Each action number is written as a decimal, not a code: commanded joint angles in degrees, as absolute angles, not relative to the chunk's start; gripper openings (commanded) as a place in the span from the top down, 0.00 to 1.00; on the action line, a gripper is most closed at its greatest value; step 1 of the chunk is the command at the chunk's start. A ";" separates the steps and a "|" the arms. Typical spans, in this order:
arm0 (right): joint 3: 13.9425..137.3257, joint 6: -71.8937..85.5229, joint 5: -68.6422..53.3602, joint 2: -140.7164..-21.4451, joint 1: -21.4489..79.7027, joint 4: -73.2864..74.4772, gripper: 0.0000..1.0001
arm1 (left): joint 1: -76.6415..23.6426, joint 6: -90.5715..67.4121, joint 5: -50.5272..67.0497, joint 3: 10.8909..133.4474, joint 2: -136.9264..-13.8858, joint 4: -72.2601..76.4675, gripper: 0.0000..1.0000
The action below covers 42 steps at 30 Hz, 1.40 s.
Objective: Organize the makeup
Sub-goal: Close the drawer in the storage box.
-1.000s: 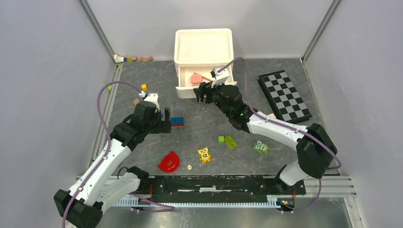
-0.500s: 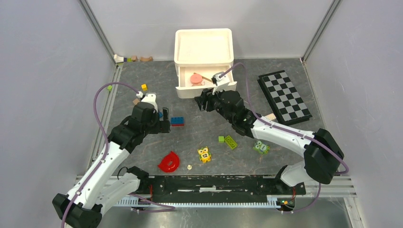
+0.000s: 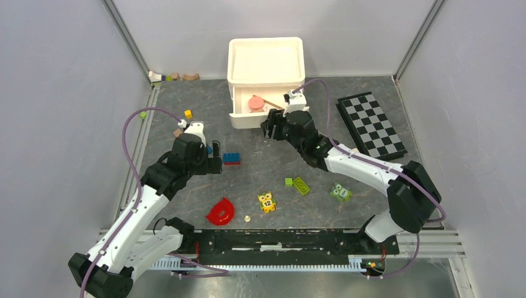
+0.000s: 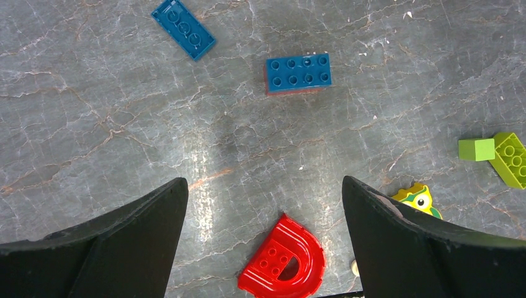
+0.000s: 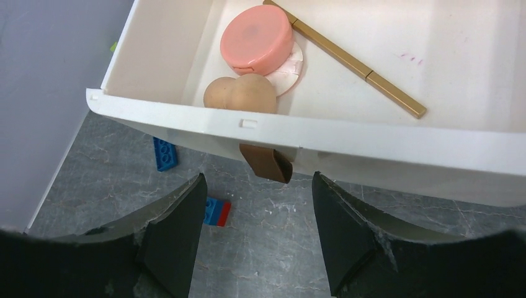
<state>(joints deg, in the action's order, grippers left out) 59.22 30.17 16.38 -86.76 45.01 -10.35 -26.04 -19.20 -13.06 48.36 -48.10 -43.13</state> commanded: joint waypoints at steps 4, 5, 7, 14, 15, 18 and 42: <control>62.84 34.06 13.23 -89.71 43.09 -12.10 0.33 | -25.85 -19.78 -13.85 48.37 -47.42 -40.89 0.00; 62.96 34.29 13.13 -89.96 42.87 -12.21 0.35 | -25.85 -19.78 -13.80 48.34 -47.35 -40.83 0.00; 63.11 34.64 12.94 -90.36 42.63 -12.37 0.38 | -25.84 -19.78 -13.75 48.34 -47.45 -40.87 0.00; 62.44 32.84 11.24 -90.11 42.44 -15.74 0.57 | -25.84 -19.69 -13.32 48.25 -47.62 -40.54 0.00; 62.17 32.72 11.02 -89.86 42.39 -16.31 0.61 | -25.91 -19.61 -13.22 48.25 -47.70 -40.60 0.00; 61.46 32.23 10.46 -89.35 42.45 -18.14 0.74 | -25.85 -19.60 -13.21 48.25 -47.82 -40.61 0.00; 65.75 27.49 9.45 -92.37 41.79 -24.89 1.00 | -25.84 -19.49 -13.10 48.21 -47.81 -40.52 0.00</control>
